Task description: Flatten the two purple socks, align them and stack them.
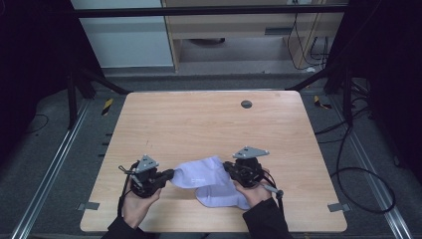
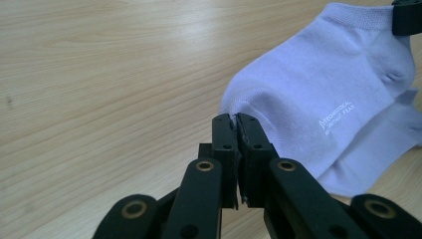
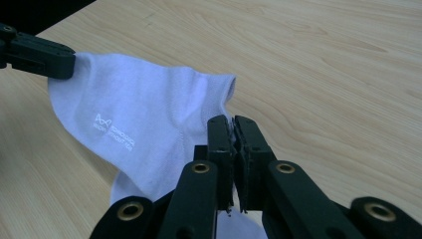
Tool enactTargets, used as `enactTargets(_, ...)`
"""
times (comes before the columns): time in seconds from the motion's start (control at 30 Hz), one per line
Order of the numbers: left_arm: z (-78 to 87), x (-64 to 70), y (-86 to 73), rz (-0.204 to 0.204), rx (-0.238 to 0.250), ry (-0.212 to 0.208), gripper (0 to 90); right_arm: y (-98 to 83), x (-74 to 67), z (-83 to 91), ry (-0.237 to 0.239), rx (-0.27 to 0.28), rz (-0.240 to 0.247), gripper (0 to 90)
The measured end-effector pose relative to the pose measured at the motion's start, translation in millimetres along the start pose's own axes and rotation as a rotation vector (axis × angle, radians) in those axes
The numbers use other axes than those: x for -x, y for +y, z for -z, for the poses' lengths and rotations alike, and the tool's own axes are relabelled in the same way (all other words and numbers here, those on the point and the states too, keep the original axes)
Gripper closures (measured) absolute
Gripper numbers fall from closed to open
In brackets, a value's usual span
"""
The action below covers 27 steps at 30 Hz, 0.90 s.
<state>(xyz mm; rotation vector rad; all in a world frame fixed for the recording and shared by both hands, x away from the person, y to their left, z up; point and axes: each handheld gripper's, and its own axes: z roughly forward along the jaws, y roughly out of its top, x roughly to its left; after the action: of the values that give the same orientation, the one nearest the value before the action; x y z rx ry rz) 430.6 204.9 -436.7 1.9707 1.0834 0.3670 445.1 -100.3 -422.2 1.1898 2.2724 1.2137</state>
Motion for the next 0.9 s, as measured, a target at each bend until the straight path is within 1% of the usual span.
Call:
enactTargets(0.03,0.0,0.0,0.0,0.0,0.0,0.0,86.7,-2.6,3.1,4.6,-0.005,0.0,-0.004,87.1)
enactTargets(0.07,-3.3,5.7,2.1,-0.011,-0.004,-0.005,86.7,-4.5,4.9,8.2,-0.006,0.001,-0.009,87.1)
enactTargets(0.17,-8.2,15.1,5.2,-0.024,-0.008,-0.016,86.7,-9.9,9.3,17.2,-0.018,-0.001,-0.005,87.1)
enactTargets(0.3,-13.2,25.0,7.1,-0.042,-0.02,-0.035,86.7,-15.9,13.0,26.2,-0.028,-0.002,-0.007,87.1)
enactTargets(0.43,-18.7,32.3,6.8,-0.048,-0.039,-0.059,86.7,-24.0,14.9,34.3,-0.032,-0.011,-0.013,87.1)
enactTargets(0.5,-21.6,35.5,6.5,-0.056,-0.048,-0.067,86.7,-29.3,16.4,36.9,-0.038,-0.016,-0.012,87.0)
enactTargets(0.6,-26.4,41.6,5.8,-0.068,-0.063,-0.08,86.7,-38.2,18.8,40.1,-0.039,-0.027,-0.031,87.0)
enactTargets(0.67,-27.8,43.5,5.5,-0.076,-0.071,-0.086,86.7,-41.2,19.8,41.0,-0.04,-0.028,-0.033,87.0)
enactTargets(0.73,-31.8,48.3,4.2,-0.084,-0.087,-0.094,86.7,-47.9,21.6,42.8,-0.039,-0.038,-0.051,87.0)
enactTargets(0.8,-35.7,52.1,1.8,-0.092,-0.103,-0.103,86.7,-52.2,23.8,44.4,-0.041,-0.046,-0.056,87.0)
enactTargets(0.9,-38.4,53.5,-0.6,-0.102,-0.116,-0.105,86.7,-56.0,24.0,45.8,-0.038,-0.053,-0.058,87.0)
